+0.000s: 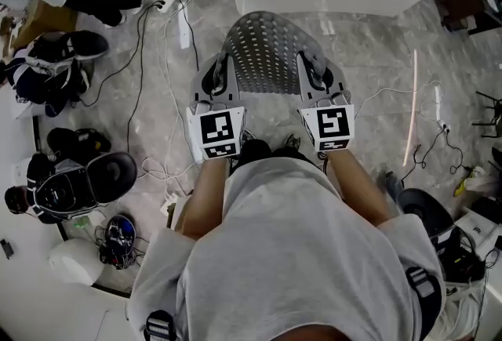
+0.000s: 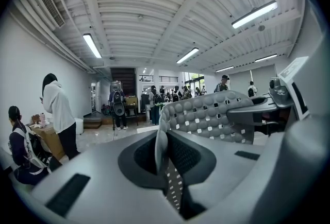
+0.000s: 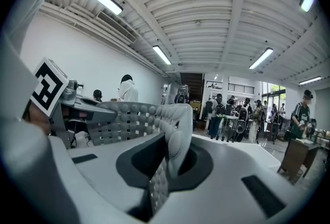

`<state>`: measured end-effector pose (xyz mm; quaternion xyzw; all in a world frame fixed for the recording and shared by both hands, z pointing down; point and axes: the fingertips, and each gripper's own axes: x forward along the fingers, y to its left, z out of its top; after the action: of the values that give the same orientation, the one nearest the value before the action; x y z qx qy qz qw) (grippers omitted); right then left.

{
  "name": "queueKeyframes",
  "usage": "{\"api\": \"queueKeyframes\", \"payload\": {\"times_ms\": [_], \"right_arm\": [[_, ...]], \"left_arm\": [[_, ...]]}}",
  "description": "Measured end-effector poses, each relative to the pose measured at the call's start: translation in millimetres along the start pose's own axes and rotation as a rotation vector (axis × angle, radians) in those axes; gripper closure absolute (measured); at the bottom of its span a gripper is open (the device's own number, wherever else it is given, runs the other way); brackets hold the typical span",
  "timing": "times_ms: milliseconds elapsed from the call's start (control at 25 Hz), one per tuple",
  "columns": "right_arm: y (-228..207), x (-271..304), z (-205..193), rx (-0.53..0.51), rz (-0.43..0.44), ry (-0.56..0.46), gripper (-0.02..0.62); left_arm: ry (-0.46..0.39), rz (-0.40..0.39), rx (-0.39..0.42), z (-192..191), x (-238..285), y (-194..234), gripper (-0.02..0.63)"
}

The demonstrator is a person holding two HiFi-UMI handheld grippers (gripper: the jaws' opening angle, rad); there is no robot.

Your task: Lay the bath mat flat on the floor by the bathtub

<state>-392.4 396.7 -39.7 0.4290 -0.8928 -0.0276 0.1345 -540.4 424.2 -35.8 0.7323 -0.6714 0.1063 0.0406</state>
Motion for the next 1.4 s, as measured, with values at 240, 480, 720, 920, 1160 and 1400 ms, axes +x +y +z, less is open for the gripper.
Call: {"api": "queueKeyframes", "payload": {"times_ms": [240, 480, 720, 920, 1160, 1400], "right_arm": [[29.5, 5.3, -6.6, -0.012, 0.011, 0.039, 0.574], [71.5, 6.0, -12.2, -0.043, 0.056, 0.070, 0.573], [88.1, 1.0, -25.5, -0.032, 0.070, 0.111, 0.573], [85.3, -0.3, -31.4, -0.017, 0.075, 0.126, 0.573], [85.4, 12.9, -32.8, -0.016, 0.091, 0.121, 0.572], [70.5, 25.5, -38.3, -0.002, 0.098, 0.116, 0.572]], "left_arm": [[0.016, -0.018, -0.023, -16.8, -12.6, 22.2, 0.577], [0.036, -0.038, -0.034, -39.3, -29.3, 43.2, 0.577], [0.066, -0.042, -0.044, -54.4, -32.9, 53.2, 0.577], [0.077, -0.042, -0.044, -55.2, -29.4, 49.9, 0.577], [0.085, -0.030, -0.044, -58.6, -23.7, 55.5, 0.577], [0.093, -0.021, -0.051, -59.7, -9.0, 55.2, 0.577]]}}
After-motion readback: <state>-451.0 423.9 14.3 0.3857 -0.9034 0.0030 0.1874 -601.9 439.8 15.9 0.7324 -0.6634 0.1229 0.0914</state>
